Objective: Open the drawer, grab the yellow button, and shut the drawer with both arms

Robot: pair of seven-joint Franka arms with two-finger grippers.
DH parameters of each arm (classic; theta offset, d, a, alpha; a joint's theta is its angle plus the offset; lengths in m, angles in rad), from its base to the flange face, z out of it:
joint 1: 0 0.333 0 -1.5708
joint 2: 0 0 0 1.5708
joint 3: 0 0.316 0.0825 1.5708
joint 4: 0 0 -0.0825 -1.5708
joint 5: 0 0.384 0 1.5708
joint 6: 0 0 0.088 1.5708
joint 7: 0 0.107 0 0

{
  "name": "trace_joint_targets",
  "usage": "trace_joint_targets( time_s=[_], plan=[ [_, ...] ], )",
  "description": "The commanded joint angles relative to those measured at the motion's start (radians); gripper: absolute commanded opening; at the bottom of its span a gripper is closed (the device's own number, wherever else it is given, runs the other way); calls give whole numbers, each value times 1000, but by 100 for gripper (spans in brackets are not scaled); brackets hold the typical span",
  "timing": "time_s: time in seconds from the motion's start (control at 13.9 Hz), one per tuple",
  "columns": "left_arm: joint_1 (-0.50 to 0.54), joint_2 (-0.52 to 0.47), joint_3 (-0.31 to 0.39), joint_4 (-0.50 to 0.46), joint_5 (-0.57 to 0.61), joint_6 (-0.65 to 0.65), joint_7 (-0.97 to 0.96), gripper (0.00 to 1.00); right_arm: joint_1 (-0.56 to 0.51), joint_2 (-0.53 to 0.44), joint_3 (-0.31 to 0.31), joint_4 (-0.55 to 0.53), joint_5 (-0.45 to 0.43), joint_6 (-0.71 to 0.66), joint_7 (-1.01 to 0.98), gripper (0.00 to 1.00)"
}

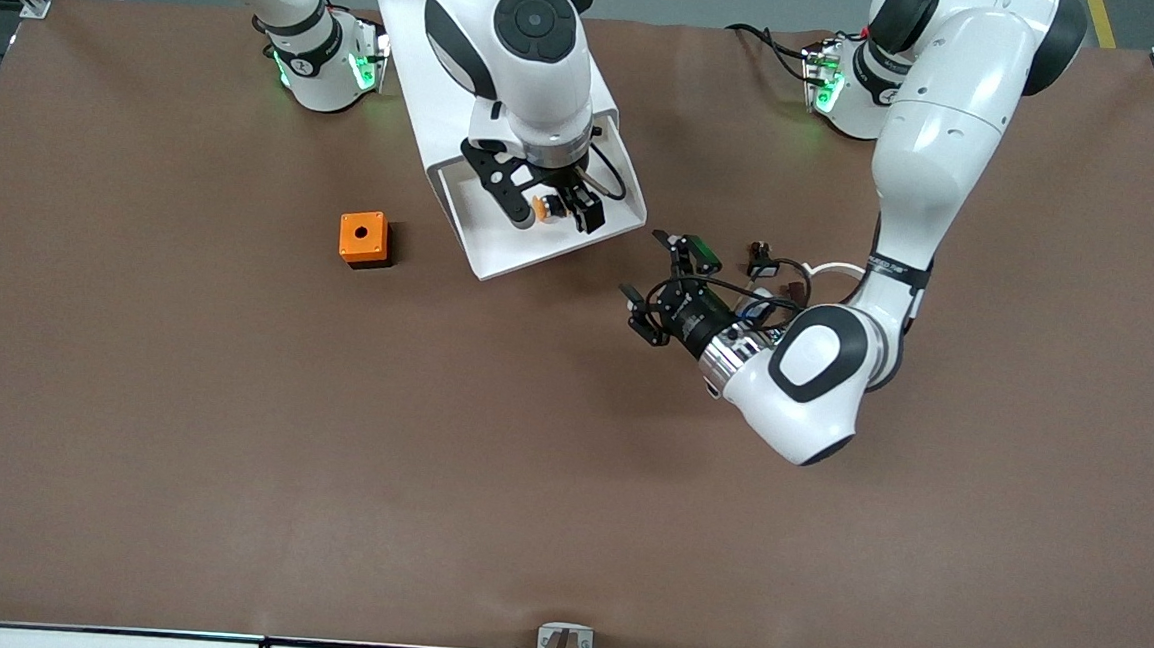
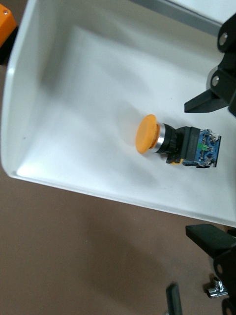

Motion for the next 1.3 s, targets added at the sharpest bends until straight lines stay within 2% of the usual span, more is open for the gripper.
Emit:
trace_joint_targets(
  time_s=[0.0,0.14,0.43,0.65,0.72,0.86,1.01,1.15,1.23],
  plan=[
    [-27,-7,53,68,49,15,155,99,33,16,-14,7,2,0,55,100],
    [-37,-47,57,69,126,91,274,99,42,30,-14,7,2,0,64,100],
    [-121,-124,58,67,334,266,436,99,47,41,-14,4,0,-8,80,99],
    [-164,-152,55,61,496,407,485,99,50,50,-14,4,0,-10,98,96],
    [-184,-153,55,61,558,443,487,99,60,52,-14,3,0,-10,98,92],
    [-210,-173,49,59,686,506,491,99,63,62,-16,4,-1,-10,98,81],
    [-238,-173,49,58,755,549,491,99,67,67,-16,4,-1,-20,100,65],
    [-245,-171,49,58,790,572,490,99,65,67,-16,4,-6,-34,96,38],
    [-251,-168,49,56,810,580,490,99,65,67,-16,6,-13,-43,95,18]
  ],
)
